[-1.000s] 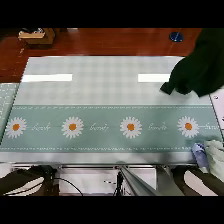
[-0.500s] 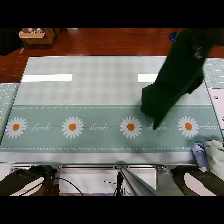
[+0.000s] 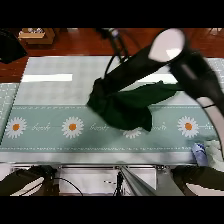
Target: Fold the shirts.
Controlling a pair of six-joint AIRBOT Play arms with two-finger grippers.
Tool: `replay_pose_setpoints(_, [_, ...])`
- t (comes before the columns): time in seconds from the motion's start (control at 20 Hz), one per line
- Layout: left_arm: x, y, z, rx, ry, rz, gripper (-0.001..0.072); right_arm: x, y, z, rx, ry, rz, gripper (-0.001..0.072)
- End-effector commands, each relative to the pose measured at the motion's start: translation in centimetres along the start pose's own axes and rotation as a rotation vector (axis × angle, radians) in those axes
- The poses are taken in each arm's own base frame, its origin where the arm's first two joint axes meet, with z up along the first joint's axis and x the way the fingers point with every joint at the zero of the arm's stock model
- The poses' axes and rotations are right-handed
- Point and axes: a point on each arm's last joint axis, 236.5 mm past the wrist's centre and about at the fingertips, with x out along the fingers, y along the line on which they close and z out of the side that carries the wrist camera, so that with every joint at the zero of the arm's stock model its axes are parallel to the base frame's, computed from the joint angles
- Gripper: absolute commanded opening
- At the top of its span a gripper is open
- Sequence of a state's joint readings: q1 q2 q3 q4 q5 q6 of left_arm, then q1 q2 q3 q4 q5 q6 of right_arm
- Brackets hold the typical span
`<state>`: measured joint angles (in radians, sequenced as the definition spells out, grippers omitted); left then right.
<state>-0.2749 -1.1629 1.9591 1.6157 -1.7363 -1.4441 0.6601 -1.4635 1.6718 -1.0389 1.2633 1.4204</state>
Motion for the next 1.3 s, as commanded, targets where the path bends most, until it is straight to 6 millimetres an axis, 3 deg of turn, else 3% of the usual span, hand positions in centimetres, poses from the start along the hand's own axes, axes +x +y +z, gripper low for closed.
replay_pose_setpoints(0.0, [0.0, 0.0, -0.1, 0.019, 0.005, 0.000, 0.0405, 1.1, -4.5, -1.6, -0.061, 0.081, -0.193, 0.0379])
replay_pose_setpoints(0.05, [0.1, 0.0, -0.1, 0.022, 0.006, 0.000, 0.0407, -1.5, -7.7, -1.7, -0.038, 0.081, -0.284, 0.0475])
replay_pose_setpoints(0.1, [0.2, 0.0, -0.1, 0.021, 0.009, -0.001, 0.0512, -4.3, -10.7, -2.0, -0.001, 0.075, -0.359, 0.0486])
replay_pose_setpoints(0.15, [0.6, 0.0, -0.3, 0.021, 0.021, -0.003, 0.0693, -7.7, -13.9, -2.5, 0.057, 0.060, -0.433, 0.0486])
replay_pose_setpoints(0.3, [3.9, -0.9, -2.9, 0.024, 0.143, -0.035, 0.0720, -17.4, -23.0, -5.9, 0.294, -0.002, -0.607, 0.0486])
replay_pose_setpoints(0.4, [7.7, -2.8, -6.2, 0.012, 0.275, -0.109, 0.0720, -21.9, -27.4, -9.7, 0.457, -0.009, -0.657, 0.0486])
replay_pose_setpoints(0.5, [12.3, -4.8, -9.9, 0.003, 0.379, -0.177, 0.0720, -24.8, -30.5, -13.1, 0.614, -0.055, -0.659, 0.0486])
replay_pose_setpoints(0.7, [19.9, -8.0, -16.6, -0.050, 0.468, -0.264, 0.0720, -25.8, -33.6, -17.0, 0.795, -0.172, -0.566, 0.0486])
replay_pose_setpoints(0.9, [24.5, -10.9, -18.9, -0.040, 0.399, -0.368, 0.0720, -23.7, -35.2, -19.0, 0.810, -0.184, -0.538, 0.0486])
replay_pose_setpoints(1.1, [26.9, -12.5, -21.0, -0.023, 0.466, -0.437, 0.0720, -21.3, -35.4, -21.0, 0.840, -0.144, -0.515, 0.0486])
replay_pose_setpoints(1.25, [27.5, -14.6, -21.4, -0.058, 0.493, -0.527, 0.0719, -20.4, -35.3, -21.9, 0.848, -0.119, -0.500, 0.0486])
